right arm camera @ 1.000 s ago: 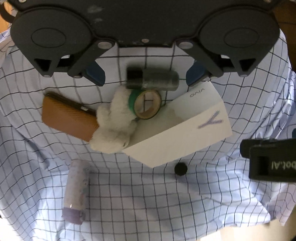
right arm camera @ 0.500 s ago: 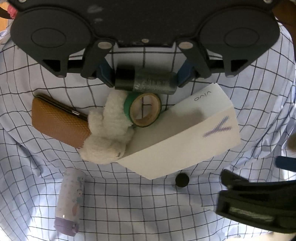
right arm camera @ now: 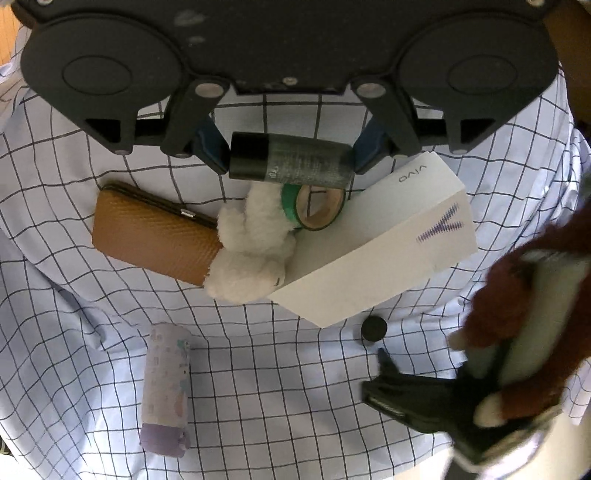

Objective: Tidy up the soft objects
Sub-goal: 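Lower the left gripper onto the small black knob and close it, then carry the grey cylinder and black knob back over the wicker basket, then open the right gripper to drop the cylinder while the left releases the knob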

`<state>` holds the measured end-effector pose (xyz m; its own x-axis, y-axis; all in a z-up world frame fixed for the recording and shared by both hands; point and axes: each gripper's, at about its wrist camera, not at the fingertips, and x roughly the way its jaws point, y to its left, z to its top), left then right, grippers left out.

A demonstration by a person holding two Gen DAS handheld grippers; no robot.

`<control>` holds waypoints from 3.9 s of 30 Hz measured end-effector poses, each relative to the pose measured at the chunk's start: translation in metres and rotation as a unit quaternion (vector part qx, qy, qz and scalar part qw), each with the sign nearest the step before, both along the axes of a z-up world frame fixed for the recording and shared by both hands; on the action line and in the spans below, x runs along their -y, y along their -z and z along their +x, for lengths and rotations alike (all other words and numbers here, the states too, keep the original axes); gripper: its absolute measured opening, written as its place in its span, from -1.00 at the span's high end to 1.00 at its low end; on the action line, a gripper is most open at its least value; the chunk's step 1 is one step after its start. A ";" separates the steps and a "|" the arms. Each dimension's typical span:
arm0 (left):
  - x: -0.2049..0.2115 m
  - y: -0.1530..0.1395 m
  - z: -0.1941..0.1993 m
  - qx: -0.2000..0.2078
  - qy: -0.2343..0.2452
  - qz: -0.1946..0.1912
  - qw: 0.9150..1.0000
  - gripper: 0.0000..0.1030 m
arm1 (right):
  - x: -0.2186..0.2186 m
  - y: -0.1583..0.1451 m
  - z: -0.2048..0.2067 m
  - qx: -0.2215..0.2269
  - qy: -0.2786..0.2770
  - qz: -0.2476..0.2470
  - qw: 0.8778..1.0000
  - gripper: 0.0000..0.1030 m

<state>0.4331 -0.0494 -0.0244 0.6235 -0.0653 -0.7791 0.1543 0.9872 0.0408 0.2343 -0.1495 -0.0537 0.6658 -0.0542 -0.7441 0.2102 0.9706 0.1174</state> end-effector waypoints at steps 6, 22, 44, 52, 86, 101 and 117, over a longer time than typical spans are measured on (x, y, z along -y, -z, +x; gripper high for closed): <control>0.026 0.016 0.036 0.005 0.012 0.022 1.000 -0.50 | 0.008 0.000 0.000 0.005 -0.004 0.006 1.000 -0.39; 0.031 0.051 0.079 -0.043 -0.009 0.011 0.999 0.01 | 0.015 0.001 0.000 0.008 -0.006 0.014 1.000 -0.39; 0.000 -0.043 -0.057 -0.016 0.003 -0.037 0.999 0.27 | 0.021 -0.040 -0.048 0.039 0.006 0.011 0.999 -0.39; -0.010 -0.074 -0.152 -0.005 0.021 -0.068 0.997 0.27 | 0.031 -0.067 -0.102 0.069 0.009 0.009 0.998 -0.39; -0.023 -0.021 -0.398 -0.019 0.026 -0.080 0.996 0.27 | 0.048 -0.078 -0.253 0.094 0.032 0.023 0.995 -0.40; -0.032 -0.011 -0.409 -0.009 -0.011 -0.063 0.998 -0.23 | 0.045 -0.071 -0.248 0.074 0.018 0.023 0.997 -0.40; -0.040 -0.008 -0.415 -0.007 -0.032 -0.039 0.999 -0.26 | 0.024 -0.075 -0.217 0.068 -0.040 -0.007 0.997 -0.41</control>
<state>0.0176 -0.0099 -0.0165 0.6178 -0.0856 -0.7817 0.0899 0.9952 -0.0379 0.0170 -0.1737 0.0216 0.7628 -0.0066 -0.6465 0.1149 0.9854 0.1256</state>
